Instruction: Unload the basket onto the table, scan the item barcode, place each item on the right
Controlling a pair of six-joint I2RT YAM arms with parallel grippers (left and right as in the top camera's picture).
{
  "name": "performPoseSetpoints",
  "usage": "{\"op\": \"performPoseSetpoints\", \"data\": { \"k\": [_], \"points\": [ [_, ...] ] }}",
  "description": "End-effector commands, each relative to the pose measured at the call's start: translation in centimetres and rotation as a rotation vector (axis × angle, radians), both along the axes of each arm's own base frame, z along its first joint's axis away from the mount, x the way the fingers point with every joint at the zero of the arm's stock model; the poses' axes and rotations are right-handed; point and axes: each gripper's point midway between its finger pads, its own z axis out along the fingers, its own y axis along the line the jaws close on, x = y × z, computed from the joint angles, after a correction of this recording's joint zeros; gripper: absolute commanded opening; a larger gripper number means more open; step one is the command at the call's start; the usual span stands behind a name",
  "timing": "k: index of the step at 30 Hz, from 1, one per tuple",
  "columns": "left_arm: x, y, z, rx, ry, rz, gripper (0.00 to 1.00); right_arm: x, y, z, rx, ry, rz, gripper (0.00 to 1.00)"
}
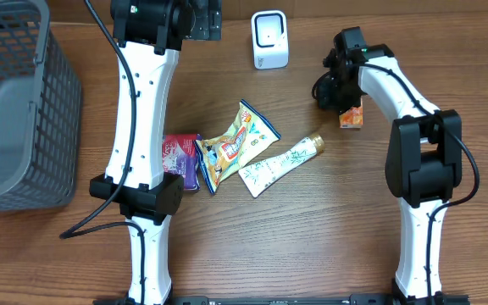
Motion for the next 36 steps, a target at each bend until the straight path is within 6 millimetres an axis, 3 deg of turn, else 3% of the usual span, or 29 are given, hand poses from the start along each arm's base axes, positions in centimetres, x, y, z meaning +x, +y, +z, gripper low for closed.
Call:
{"op": "performPoseSetpoints", "data": {
  "k": [1,4,8,12,16,22,25,27,29,36],
  "points": [
    [0.0,0.5,-0.3,0.02,0.013,0.0,1.0,-0.7,-0.7,0.1,-0.021,0.013,-0.005,0.79],
    [-0.1,0.5,-0.4,0.022,0.02,0.0,1.0,0.2,-0.5,2.1,-0.013,-0.034,-0.001,1.0],
    [-0.1,0.5,-0.4,0.022,0.019,0.0,1.0,1.4,-0.2,7.7,0.01,-0.128,-0.001,1.0],
    [-0.1,0.2,-0.5,0.006,0.022,-0.013,1.0,0.6,0.7,12.6,0.076,-0.166,0.014,1.0],
    [-0.2,-0.1,-0.5,-0.004,0.024,-0.021,1.0,-0.5,0.2,15.2,0.06,-0.181,0.003,1.0],
    [-0.2,-0.1,-0.5,-0.004,0.024,-0.021,1.0,-1.6,-6.1,12.7,-0.216,-0.11,-0.22,1.0],
    [-0.2,-0.3,-0.5,-0.013,0.026,-0.028,1.0,-1.6,-7.3,10.2,-0.209,-0.089,-0.291,1.0],
    [-0.2,-0.4,-0.6,-0.02,0.028,-0.035,1.0,-2.3,-8.1,7.0,-0.178,-0.044,-0.343,1.0],
    [-0.2,-0.4,-0.6,-0.019,0.028,-0.035,1.0,-2.7,-8.7,5.4,-0.162,-0.026,-0.372,1.0],
    [-0.3,-0.4,-0.6,-0.018,0.032,-0.035,1.0,-3.2,-8.1,2.8,-0.062,-0.002,-0.373,1.0]
  ]
}}
